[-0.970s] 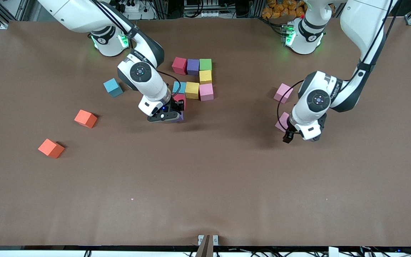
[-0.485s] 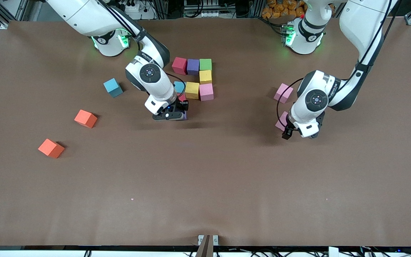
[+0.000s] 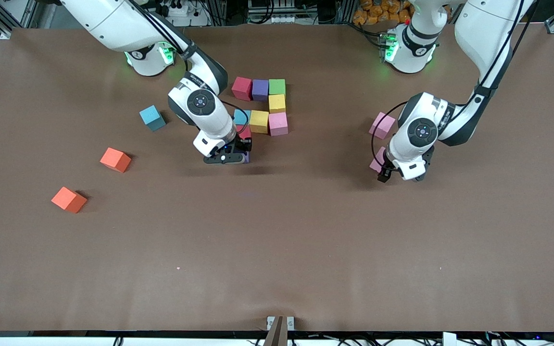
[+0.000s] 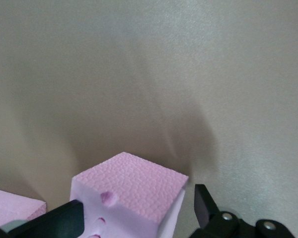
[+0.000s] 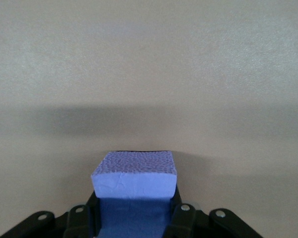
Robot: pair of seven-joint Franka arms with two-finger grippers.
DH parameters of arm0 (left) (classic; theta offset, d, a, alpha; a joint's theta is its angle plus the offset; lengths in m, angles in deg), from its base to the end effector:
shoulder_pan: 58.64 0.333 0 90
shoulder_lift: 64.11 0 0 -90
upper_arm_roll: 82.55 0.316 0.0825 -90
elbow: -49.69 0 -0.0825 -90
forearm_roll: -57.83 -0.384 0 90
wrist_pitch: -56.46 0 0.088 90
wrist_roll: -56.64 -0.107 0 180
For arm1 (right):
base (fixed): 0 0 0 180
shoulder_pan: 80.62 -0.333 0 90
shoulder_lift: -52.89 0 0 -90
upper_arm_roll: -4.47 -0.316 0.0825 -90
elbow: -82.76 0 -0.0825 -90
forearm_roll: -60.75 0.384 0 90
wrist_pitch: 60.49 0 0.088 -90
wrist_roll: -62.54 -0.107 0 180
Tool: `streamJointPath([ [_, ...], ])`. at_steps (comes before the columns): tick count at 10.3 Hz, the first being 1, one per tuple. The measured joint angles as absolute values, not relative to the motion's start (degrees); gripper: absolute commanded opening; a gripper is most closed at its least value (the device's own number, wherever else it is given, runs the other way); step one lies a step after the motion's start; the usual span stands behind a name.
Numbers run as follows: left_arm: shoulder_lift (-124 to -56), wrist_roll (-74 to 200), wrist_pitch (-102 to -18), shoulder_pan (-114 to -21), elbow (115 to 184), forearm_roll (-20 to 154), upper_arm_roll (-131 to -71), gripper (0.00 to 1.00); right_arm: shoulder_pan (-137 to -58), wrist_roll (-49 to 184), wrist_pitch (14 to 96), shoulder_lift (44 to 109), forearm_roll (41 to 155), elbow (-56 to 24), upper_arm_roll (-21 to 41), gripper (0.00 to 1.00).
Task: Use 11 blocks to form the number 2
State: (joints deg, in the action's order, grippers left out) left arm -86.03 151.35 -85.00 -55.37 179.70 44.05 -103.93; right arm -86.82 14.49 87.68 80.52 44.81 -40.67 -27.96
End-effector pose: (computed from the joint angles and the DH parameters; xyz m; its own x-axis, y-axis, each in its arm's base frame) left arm 0.4910 -0.1686 0.1880 0.4068 0.9135 -0.0044 0.9039 -0.4032 -0.1430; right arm 0.4416 0.3612 0.2096 0.9993 0.0155 -0.0333 0.0119 -0.9943 -0.1055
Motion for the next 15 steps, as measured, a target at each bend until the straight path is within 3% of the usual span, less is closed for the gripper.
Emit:
streamJointPath([
  [3,-84.6,151.3,-84.2,-55.4,179.5,44.1,-104.0,1.0,-86.9,14.4,87.7,80.5,44.8,-40.3,-27.7,1.0],
  [7,-82.0,151.3,-82.5,-55.4,179.1,44.1,-104.5,1.0,-86.7,14.4,86.9,80.1,44.9,-38.0,-27.0,1.0],
  [10,-82.8,151.3,-82.2,-55.5,179.6,44.1,-104.6,1.0,-84.9,16.7,81.1,74.9,44.7,-35.2,-26.9,1.0],
  [13,-85.9,151.2,-83.2,-55.6,179.8,44.1,-104.7,1.0,-75.8,35.9,73.8,68.6,44.8,-35.3,-26.6,1.0],
  [14,-86.5,151.2,-83.5,-55.6,179.8,44.1,-104.7,0.53,-72.0,43.1,72.4,67.4,44.8,-35.6,-26.6,1.0],
  [15,-86.7,151.2,-83.6,-55.6,179.7,44.1,-104.7,0.19,-69.2,49.0,71.5,66.4,44.8,-36.0,-26.5,1.0],
])
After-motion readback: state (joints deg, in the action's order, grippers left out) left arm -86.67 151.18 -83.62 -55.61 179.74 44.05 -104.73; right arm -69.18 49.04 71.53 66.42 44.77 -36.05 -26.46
